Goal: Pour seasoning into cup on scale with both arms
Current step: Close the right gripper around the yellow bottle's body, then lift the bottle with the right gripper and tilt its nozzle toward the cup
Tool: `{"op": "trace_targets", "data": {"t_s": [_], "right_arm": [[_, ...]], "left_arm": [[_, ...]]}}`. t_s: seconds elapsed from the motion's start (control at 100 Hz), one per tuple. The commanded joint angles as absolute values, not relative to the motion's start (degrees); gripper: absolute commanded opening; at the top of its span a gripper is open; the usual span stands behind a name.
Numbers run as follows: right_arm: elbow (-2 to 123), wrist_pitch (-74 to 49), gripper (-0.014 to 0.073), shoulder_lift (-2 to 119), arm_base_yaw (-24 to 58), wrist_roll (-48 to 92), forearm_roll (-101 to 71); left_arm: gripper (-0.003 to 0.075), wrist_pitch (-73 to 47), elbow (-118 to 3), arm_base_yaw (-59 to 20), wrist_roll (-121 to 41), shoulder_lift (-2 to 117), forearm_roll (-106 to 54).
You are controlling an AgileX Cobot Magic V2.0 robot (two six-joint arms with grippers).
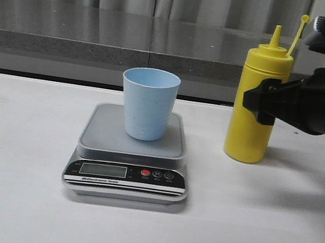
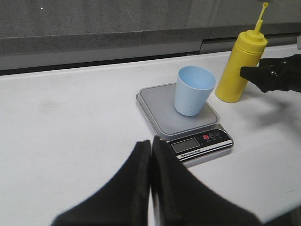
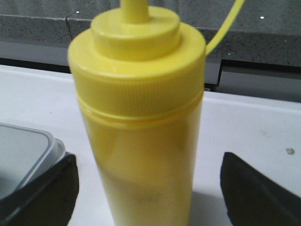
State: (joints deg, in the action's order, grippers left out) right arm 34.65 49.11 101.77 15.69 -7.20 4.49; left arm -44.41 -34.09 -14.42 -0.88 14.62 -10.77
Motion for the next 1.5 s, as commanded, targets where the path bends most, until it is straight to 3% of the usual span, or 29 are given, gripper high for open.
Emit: {"op": "trace_targets", "data": {"t_s": [0.0, 0.52, 0.62, 0.81, 0.98, 1.25, 1.49], "right_arm": [[37.8, 54.0, 0.0612, 101.6, 15.8, -7.2, 4.8], [46.3, 53.0, 0.0606, 108.5, 15.8, -10.4, 4.7], [46.4, 53.1, 0.0524, 108.7, 15.8, -10.4, 4.7], [46.4, 53.1, 0.0191, 108.8, 15.8, -10.4, 4.7], [46.4, 54.2, 0.0003, 108.8, 15.8, -10.4, 4.7], [47.5, 53.2, -0.0041, 107.9, 15.8, -8.2, 5.2], [51.5, 36.3, -0.0041, 102.5, 15.8, 2.9, 5.4]], "left_arm": [[-0.002, -40.2, -35.4, -14.3, -0.6, 15.3, -11.6], [-0.002, -40.2, -35.4, -14.3, -0.6, 15.3, -11.6], [-0.002, -40.2, -35.4, -14.3, -0.6, 15.3, -11.6], [-0.002, -40.2, -35.4, -14.3, -0.6, 15.3, -11.6], [-0.002, -40.2, -35.4, -14.3, -0.6, 15.3, -11.6], [-0.002, -40.2, -35.4, -14.3, -0.6, 15.3, -11.6], [-0.002, -40.2, -35.4, -14.3, -0.6, 15.3, -11.6]]}}
